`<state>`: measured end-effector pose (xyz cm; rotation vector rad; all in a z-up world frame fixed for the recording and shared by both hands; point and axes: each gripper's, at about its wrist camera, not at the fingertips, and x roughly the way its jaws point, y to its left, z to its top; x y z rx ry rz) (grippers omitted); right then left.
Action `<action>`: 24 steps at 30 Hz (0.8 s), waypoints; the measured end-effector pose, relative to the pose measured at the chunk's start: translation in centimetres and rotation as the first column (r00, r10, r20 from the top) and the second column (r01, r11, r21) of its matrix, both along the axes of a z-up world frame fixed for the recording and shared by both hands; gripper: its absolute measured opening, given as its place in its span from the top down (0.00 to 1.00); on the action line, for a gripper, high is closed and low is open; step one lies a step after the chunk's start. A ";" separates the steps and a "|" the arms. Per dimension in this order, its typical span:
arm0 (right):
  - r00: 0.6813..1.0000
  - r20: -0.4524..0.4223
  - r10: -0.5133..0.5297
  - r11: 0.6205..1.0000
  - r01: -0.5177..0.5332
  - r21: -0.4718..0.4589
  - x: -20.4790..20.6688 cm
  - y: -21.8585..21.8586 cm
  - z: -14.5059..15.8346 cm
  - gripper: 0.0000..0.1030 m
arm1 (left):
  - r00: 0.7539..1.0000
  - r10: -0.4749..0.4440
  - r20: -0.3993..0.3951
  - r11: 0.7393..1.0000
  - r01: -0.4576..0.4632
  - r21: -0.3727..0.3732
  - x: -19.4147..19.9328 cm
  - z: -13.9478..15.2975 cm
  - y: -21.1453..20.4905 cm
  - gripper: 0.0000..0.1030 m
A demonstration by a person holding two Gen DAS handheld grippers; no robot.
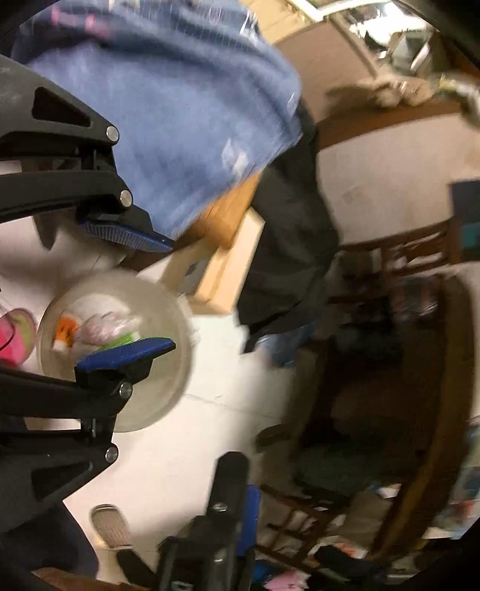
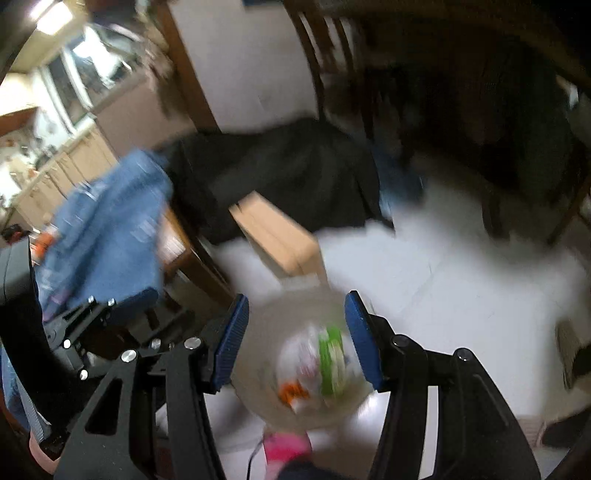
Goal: Collect trash
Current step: 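Swing both tools back over the table toward the boxes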
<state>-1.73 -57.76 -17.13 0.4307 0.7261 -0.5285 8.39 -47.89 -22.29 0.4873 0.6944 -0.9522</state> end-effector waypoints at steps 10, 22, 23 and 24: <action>0.936 0.160 0.313 0.947 -0.294 -0.131 7.0 8.5 6.9 0.49 | 0.961 0.264 0.077 0.952 -0.247 -0.184 6.5 10.5 12.8 0.52; 0.663 0.110 0.741 0.670 -0.719 -0.184 17.6 24.1 8.0 0.35 | 0.785 0.620 0.014 0.761 -0.596 -0.256 15.0 14.2 33.7 0.52; 0.631 0.101 0.769 0.638 -0.748 -0.183 18.3 25.3 7.8 0.34 | 0.760 0.649 0.006 0.734 -0.624 -0.268 15.3 14.6 36.0 0.52; 0.579 0.087 0.811 0.584 -0.792 -0.180 19.7 27.2 7.6 0.33 | 0.736 0.677 0.000 0.706 -0.650 -0.281 15.6 14.9 38.3 0.48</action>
